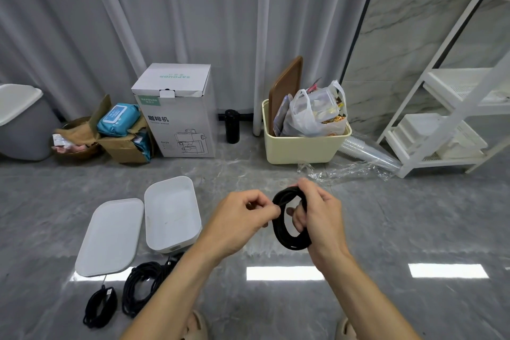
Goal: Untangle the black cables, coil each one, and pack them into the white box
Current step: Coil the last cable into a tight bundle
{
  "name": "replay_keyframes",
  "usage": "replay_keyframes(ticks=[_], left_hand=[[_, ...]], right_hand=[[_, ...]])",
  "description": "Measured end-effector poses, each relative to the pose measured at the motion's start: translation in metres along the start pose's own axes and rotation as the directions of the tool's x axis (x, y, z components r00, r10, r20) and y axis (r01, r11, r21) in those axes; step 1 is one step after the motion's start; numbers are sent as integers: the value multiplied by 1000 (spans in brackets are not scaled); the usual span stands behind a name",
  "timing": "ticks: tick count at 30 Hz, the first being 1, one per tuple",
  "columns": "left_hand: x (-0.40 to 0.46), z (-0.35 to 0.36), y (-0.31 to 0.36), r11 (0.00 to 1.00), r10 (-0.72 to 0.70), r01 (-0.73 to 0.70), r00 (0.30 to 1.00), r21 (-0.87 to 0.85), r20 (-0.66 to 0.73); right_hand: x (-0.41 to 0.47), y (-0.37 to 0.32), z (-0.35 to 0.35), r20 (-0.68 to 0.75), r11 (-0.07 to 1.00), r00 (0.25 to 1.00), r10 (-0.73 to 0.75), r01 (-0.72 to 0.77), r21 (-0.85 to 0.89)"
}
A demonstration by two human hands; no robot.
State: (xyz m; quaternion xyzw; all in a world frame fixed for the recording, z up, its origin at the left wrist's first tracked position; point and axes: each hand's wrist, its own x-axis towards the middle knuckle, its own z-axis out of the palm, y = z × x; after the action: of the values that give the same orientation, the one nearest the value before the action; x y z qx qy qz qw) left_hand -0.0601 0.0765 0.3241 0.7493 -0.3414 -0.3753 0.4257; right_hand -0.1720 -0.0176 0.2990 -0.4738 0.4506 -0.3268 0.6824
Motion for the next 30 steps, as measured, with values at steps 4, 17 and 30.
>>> replay_keyframes(ticks=[4,17,30], left_hand=[[-2,-8,1,998,60,-57,996,-40,70],[0,4,-2,904,-10,-16,998,-426,-57],[4,15,-7,876,-70,75,997,-476,27]], right_hand=[[-1,-4,1,-15,992,999,51,-49,115],[-13,-14,-2,343,851,932,115,-271,451],[-12,-9,-5,375,959,898,232,-276,69]])
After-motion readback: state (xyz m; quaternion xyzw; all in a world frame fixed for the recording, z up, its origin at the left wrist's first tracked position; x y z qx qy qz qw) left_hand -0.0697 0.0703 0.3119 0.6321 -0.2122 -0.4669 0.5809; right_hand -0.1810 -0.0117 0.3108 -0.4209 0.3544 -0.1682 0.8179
